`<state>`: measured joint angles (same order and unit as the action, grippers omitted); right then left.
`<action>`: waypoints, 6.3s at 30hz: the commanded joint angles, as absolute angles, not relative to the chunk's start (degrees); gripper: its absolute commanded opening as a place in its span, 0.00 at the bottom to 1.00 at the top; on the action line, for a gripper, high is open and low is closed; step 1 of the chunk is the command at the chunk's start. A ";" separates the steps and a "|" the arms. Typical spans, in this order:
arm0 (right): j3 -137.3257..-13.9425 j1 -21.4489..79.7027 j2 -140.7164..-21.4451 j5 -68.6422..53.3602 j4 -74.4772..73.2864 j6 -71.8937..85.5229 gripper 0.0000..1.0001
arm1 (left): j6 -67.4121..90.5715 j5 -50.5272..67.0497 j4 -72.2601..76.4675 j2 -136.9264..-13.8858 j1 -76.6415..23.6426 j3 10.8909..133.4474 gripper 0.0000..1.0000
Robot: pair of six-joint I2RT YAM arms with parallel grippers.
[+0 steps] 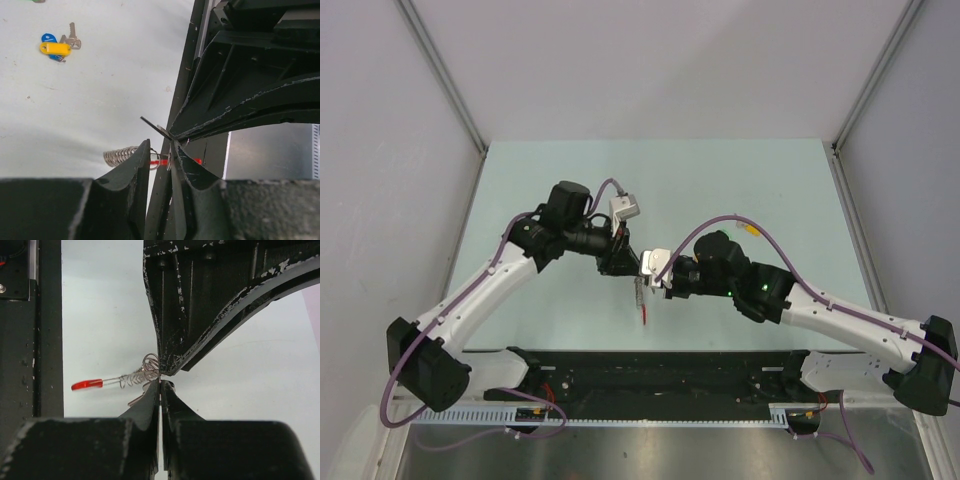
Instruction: Put the keys on the keyring
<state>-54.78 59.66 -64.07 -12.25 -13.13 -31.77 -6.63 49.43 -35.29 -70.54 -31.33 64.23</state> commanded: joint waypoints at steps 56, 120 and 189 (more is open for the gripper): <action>-57.83 60.56 -63.98 -9.67 -11.43 -32.26 0.00 | -11.25 54.58 -41.22 -71.19 -33.40 63.54 0.18; -57.83 61.96 -62.14 -9.40 -13.27 -29.97 0.00 | 8.87 42.89 -5.98 -51.77 -28.48 49.58 0.00; -57.66 47.55 -60.65 23.72 -18.63 1.50 1.00 | 2.46 23.83 -9.14 -52.99 -18.20 43.93 0.00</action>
